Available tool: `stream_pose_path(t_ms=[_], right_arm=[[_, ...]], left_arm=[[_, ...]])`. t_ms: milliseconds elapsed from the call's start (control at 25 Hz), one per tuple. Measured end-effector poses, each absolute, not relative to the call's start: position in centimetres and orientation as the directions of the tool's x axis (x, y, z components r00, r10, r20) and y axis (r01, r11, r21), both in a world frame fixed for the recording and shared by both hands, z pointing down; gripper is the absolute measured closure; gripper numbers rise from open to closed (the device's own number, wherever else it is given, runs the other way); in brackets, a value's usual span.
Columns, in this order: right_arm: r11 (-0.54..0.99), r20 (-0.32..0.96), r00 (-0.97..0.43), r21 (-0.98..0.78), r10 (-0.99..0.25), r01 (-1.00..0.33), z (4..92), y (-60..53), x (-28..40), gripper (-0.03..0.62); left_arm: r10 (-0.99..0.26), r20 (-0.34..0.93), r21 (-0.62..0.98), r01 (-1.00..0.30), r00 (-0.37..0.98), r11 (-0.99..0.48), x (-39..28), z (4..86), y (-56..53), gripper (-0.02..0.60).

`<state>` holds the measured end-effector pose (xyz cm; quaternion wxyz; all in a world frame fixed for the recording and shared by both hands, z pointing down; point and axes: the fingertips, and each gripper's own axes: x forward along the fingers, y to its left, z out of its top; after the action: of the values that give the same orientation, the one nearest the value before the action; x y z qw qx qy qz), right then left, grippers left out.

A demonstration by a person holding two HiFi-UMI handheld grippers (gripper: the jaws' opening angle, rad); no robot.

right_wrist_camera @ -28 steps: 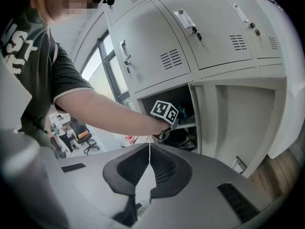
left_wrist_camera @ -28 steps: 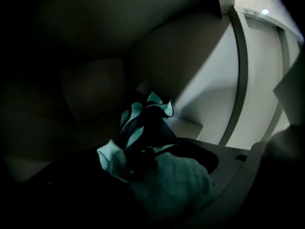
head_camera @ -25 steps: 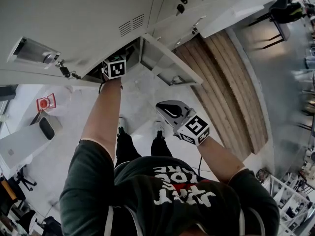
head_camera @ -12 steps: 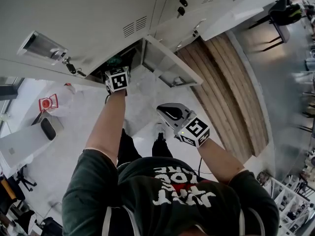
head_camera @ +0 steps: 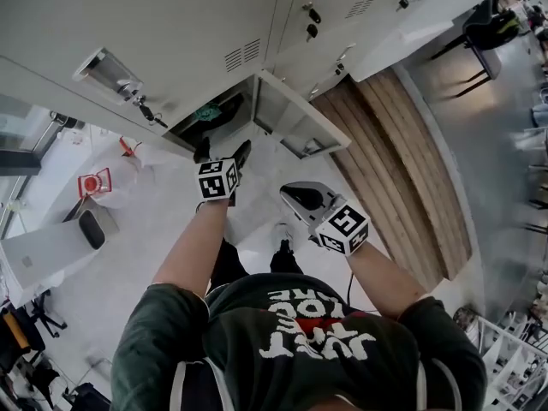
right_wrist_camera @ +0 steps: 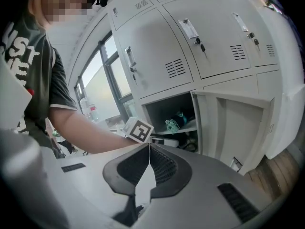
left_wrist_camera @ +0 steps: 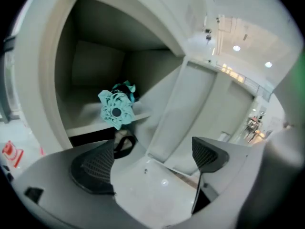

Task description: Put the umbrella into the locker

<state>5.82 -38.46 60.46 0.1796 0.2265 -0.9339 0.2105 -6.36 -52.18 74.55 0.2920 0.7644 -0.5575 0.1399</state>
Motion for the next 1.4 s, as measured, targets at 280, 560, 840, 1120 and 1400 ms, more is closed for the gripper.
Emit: stream_pose_path(t_ms=[280,560,840,1120,1400], right_arm=[[0.798,0.408,-0.828,-0.303,-0.384,-0.520,57.4,-38.5,7.4,0.559],[0.812,0.358,-0.841,-0.279,-0.406,-0.512,52.1,-38.4,9.4,0.559],[0.844,0.332,-0.858,-0.243,-0.391,-0.478,47.4,-37.4,11.8,0.559],[0.884,0.313,-0.885,-0.209,-0.345,-0.418,44.3,-35.8,13.4,0.559],[0.897,0.285,-0.904,-0.216,-0.319,-0.385,43.4,-34.3,13.8,0.559]], left_arm=[[-0.745,0.438,0.418,-0.848,0.503,-0.326,-3.5,67.5,-45.5,0.078],[-0.768,0.329,0.418,-0.814,0.549,-0.403,-2.9,57.8,-42.1,0.080],[-0.816,0.219,0.411,-0.809,0.535,-0.420,-2.5,49.4,-39.0,0.087],[-0.835,0.103,0.435,-0.779,0.541,-0.451,-1.8,43.3,-34.5,0.181],[-0.818,0.027,0.437,-0.743,0.575,-0.508,-1.7,40.1,-30.0,0.311]])
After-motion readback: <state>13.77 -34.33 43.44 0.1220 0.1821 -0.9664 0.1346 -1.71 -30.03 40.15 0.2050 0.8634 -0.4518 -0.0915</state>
